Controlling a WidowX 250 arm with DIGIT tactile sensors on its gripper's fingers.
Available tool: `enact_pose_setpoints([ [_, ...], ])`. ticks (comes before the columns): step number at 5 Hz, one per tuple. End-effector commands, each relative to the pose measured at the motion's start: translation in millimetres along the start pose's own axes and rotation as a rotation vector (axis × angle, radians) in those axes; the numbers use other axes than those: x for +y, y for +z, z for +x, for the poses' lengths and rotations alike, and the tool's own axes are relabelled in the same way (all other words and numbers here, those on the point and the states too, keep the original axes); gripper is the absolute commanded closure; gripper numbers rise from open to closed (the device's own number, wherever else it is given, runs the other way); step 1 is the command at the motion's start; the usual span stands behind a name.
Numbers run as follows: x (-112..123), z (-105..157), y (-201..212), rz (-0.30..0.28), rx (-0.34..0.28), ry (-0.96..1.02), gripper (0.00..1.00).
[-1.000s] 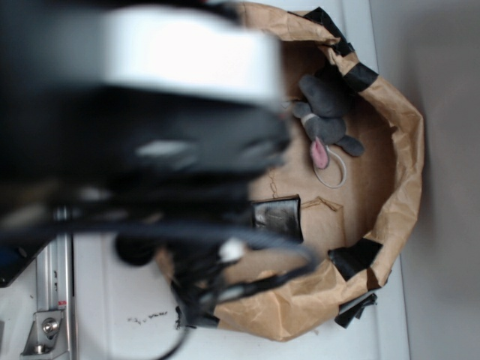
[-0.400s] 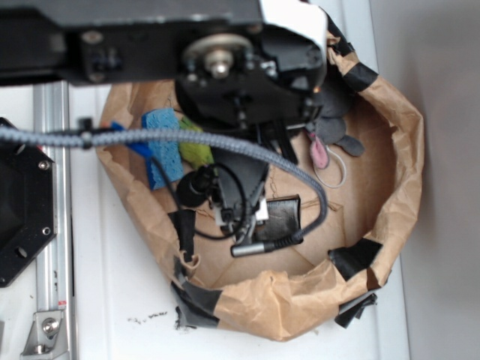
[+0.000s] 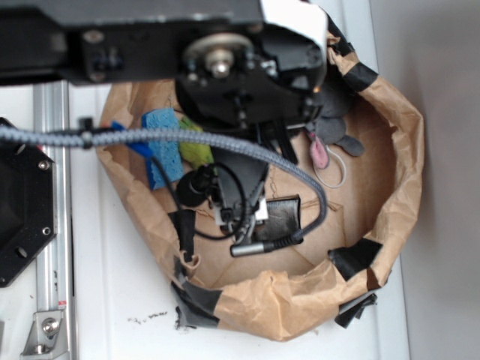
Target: Grab the black box.
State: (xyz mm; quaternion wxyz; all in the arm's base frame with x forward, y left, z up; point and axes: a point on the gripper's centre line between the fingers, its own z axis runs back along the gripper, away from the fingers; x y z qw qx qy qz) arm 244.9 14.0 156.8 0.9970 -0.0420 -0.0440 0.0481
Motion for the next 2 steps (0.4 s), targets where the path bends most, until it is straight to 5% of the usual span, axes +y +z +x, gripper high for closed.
enact_pose_setpoints([
  [1, 7, 13, -33, 0.010, -0.006, 0.013, 0.00],
  [2, 4, 16, -57, -0.041, 0.016, 0.006, 0.00],
])
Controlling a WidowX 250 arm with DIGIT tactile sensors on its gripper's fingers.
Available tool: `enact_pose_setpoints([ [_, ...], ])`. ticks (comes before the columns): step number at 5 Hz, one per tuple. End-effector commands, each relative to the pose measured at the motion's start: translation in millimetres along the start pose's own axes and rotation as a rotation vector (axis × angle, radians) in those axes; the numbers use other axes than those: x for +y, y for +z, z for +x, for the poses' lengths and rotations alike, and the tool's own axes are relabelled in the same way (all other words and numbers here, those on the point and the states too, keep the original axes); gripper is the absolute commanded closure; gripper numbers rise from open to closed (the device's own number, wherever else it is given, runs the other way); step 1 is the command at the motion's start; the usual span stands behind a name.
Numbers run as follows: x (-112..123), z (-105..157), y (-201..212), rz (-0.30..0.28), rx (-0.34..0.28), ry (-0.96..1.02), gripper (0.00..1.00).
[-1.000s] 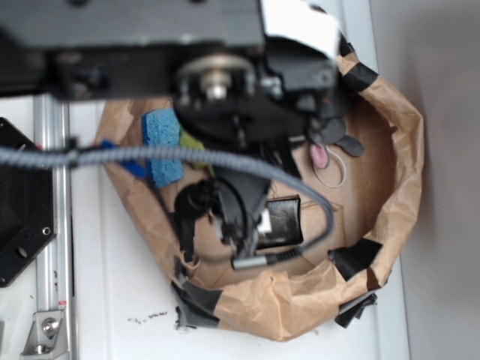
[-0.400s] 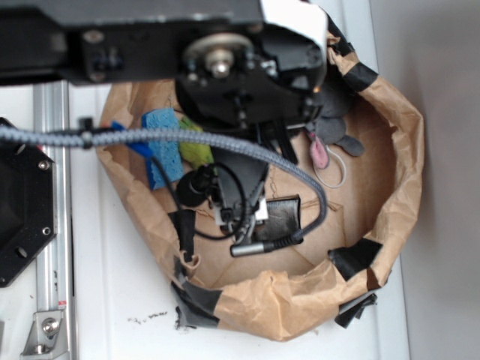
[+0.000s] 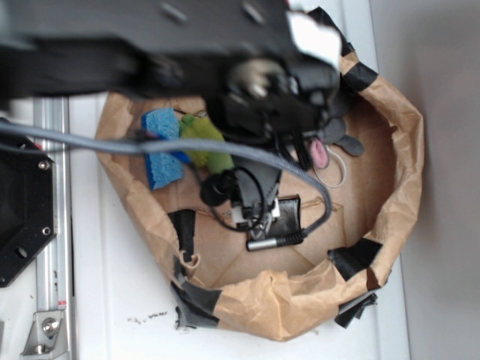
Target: Grab the black box.
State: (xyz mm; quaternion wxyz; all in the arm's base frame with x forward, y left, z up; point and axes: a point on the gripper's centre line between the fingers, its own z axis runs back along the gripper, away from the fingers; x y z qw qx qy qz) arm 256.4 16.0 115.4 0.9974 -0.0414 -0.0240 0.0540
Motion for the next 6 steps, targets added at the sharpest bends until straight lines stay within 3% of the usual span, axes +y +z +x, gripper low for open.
enact_pose_setpoints([
  [1, -8, 9, -29, -0.106, 0.009, -0.050, 0.00],
  [2, -18, 7, -34, -0.144, 0.010, -0.073, 0.00],
  [4, -25, 12, -41, -0.149, -0.006, -0.059, 0.00],
  [5, -27, 16, -61, -0.084, -0.024, -0.055, 0.00],
  [6, -40, 17, -76, -0.105, -0.022, -0.083, 0.00],
])
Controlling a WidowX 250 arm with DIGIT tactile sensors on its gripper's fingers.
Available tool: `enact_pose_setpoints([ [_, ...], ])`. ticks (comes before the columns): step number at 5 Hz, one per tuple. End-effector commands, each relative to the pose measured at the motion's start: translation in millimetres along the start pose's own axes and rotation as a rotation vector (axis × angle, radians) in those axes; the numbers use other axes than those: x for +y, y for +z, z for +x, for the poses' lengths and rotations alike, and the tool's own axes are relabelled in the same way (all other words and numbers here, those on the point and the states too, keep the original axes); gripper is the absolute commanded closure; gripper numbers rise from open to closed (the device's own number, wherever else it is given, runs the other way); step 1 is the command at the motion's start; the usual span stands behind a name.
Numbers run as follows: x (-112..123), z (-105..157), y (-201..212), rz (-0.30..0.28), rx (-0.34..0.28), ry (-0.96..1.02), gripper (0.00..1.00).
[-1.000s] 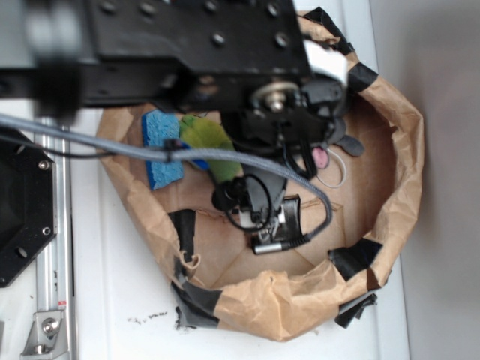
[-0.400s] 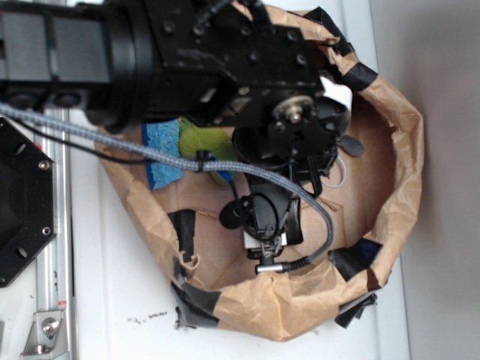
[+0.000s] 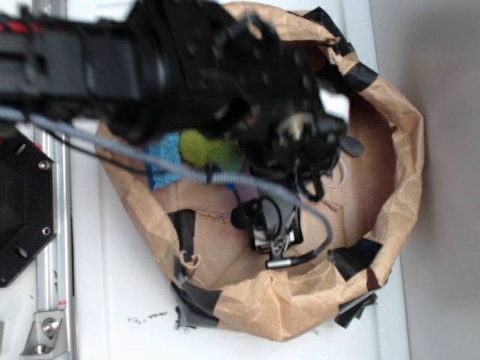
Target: Grab the black box.
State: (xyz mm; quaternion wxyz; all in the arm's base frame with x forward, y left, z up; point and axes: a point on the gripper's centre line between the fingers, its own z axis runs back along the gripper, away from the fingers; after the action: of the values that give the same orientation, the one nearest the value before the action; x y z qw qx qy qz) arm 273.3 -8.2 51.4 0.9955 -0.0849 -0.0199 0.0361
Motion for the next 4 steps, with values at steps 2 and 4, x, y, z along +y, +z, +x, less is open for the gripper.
enact_pose_setpoints([
  [2, -46, 15, -14, -0.102, -0.034, -0.080, 0.00],
  [4, -58, 15, -31, -0.105, -0.019, -0.115, 0.00],
])
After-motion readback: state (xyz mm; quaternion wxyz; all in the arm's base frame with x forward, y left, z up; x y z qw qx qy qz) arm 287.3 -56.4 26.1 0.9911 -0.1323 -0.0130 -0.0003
